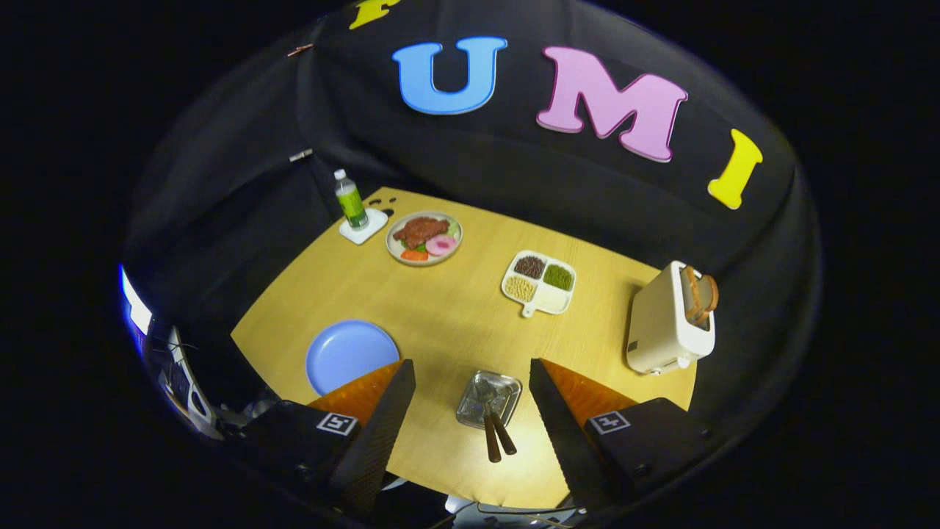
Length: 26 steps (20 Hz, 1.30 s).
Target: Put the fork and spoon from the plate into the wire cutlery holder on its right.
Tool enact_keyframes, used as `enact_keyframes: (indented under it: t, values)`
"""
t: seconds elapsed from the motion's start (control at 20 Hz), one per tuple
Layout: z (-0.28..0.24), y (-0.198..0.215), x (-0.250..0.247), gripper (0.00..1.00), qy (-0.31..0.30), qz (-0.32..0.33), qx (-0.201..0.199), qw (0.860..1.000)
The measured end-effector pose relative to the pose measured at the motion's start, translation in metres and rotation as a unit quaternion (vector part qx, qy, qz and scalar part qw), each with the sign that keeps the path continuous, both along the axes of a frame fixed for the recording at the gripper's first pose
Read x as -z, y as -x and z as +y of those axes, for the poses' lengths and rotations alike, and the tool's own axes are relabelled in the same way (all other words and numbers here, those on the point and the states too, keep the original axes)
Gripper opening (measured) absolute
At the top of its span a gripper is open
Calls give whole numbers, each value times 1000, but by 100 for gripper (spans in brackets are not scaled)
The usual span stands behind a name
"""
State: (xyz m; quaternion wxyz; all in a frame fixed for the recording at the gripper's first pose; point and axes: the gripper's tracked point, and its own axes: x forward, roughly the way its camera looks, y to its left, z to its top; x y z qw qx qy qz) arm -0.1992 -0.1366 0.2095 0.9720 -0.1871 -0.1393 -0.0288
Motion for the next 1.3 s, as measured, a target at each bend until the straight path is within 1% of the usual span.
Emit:
enact_keyframes:
  t: [0.1,0.25,0.35,0.45,0.6,0.75,0.85,0.95,1.05,1.3]
  values:
    - [13,28,-16,97,2,-51,-8,999]
    - [24,65,-22,98,-8,-111,-9,994]
    - [32,90,-28,97,-13,-156,-11,988]
    - [34,111,-26,98,-19,-188,-4,982]
    - [39,136,-20,98,-31,-232,-5,972]
    - [39,155,-13,97,-46,-270,6,962]
    - [42,164,-8,97,-56,-290,7,955]
    - [48,173,-5,97,-64,-300,-1,952]
    - [50,178,-4,97,-69,-305,-8,950]
    - [47,182,1,97,-76,-308,-5,948]
